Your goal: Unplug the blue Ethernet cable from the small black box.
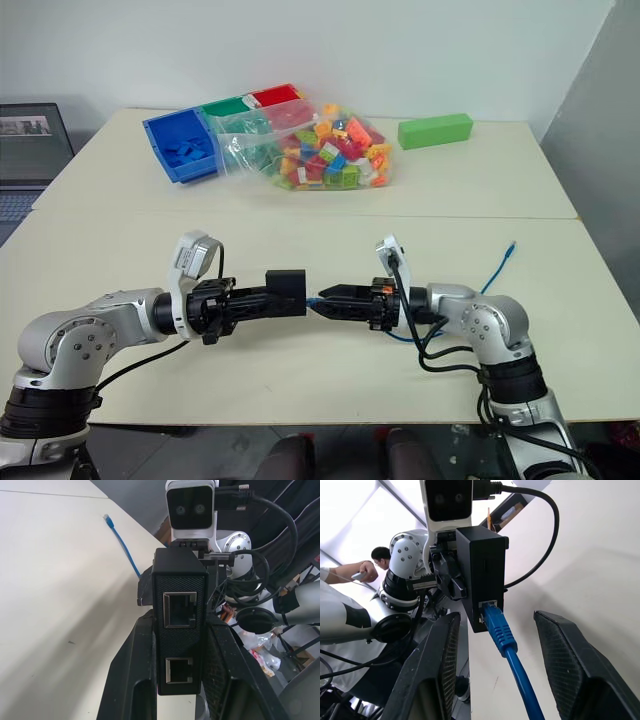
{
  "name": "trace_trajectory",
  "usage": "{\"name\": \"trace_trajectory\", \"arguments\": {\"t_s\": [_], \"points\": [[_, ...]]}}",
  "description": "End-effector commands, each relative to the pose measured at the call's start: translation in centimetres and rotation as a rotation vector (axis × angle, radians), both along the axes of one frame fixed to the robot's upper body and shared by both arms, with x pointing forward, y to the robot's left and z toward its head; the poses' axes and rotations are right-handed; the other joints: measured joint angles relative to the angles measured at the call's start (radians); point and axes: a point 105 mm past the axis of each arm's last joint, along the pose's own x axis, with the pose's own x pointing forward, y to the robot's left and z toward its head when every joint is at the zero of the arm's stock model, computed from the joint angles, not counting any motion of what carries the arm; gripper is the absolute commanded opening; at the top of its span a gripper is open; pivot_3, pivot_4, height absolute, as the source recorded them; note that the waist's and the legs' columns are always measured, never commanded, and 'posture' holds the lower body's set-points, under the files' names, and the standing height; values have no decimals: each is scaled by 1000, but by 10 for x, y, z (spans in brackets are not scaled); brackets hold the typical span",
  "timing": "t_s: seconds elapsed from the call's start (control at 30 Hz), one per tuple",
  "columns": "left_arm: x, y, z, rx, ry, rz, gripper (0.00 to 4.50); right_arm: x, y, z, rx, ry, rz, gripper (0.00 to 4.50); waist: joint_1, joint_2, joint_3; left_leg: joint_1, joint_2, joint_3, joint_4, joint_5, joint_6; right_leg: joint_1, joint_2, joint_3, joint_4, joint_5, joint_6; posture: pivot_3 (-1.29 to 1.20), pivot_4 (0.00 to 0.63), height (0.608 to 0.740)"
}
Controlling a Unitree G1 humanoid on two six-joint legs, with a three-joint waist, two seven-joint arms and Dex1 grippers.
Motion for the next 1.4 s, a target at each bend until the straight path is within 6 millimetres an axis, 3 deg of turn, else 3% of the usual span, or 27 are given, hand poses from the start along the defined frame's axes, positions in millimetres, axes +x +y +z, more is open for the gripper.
{"name": "trace_trajectory", "arguments": {"t_s": [0.03,0.67,0.77,1.07,1.4], "points": [[0,1,7,-17,-47,-5,783,-6,3,8,35,-27,15,2472,0,0,0,0,0,0,0,0,0,0,0,0,0,0,0,0,150,740],[0,2,5,-16,-45,-10,783,-6,8,7,28,-40,19,2472,0,0,0,0,0,0,0,0,0,0,0,0,0,0,0,0,150,740],[0,1,4,-17,-46,-10,783,-6,8,6,18,-48,20,2053,0,0,0,0,0,0,0,0,0,0,0,0,0,0,0,0,150,740],[0,0,3,-15,-45,-22,783,-5,8,6,14,-56,23,133,0,0,0,0,0,0,0,0,0,0,0,0,0,0,0,0,150,740],[-4,1,0,-9,-29,-35,783,-7,6,8,17,-49,47,95,0,0,0,0,0,0,0,0,0,0,0,0,0,0,0,0,150,740]]}}
